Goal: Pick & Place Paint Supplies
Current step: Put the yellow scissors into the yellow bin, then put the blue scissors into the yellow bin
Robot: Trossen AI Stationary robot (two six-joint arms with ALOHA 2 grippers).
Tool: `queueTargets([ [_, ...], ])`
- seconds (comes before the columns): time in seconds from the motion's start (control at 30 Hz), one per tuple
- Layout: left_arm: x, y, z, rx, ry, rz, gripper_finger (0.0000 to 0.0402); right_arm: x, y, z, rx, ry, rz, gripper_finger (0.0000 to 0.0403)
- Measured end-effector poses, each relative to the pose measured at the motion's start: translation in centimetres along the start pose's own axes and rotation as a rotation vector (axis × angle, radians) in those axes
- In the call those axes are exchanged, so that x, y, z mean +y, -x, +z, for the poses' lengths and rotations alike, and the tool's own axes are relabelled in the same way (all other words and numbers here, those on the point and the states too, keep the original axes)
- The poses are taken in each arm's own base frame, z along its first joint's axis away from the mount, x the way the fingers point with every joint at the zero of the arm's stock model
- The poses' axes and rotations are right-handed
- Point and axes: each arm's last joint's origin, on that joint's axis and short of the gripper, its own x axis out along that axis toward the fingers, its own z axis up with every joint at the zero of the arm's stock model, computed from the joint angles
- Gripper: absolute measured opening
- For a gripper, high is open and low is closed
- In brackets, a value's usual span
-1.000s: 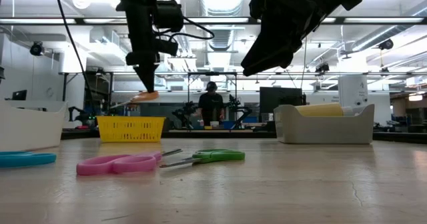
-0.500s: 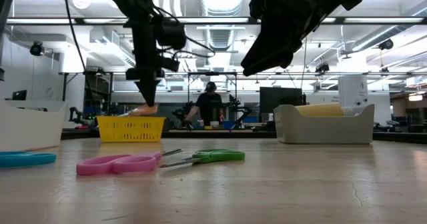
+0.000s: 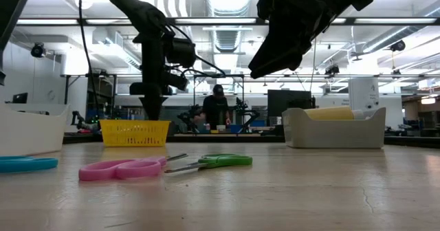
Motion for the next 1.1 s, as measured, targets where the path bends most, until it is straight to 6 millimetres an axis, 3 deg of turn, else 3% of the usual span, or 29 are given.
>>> queueTargets([
  [0.37, 0.0, 0.0, 0.0, -0.006, 0.002, -0.003, 0.0103, 0.0, 0.0, 0.0, 0.001, 0.000, 0.000, 0.0201],
  [0.57, 0.0, 0.0, 0.0, -0.007, 0.009, -0.002, 0.0111, 0.0, 0.0, 0.0, 0.001, 0.000, 0.000, 0.0201],
  [0.7, -0.3, 0.8, 0.0, 0.032, 0.119, -0.021, 0.0111, 0.0, 0.0, 0.0, 0.001, 0.000, 0.000, 0.0201],
  [1.1, -6.3, 3.5, 2.0, 0.126, 0.282, -0.047, 0.0111, 0.0, 0.0, 0.0, 0.000, 0.000, 0.000, 0.0201],
])
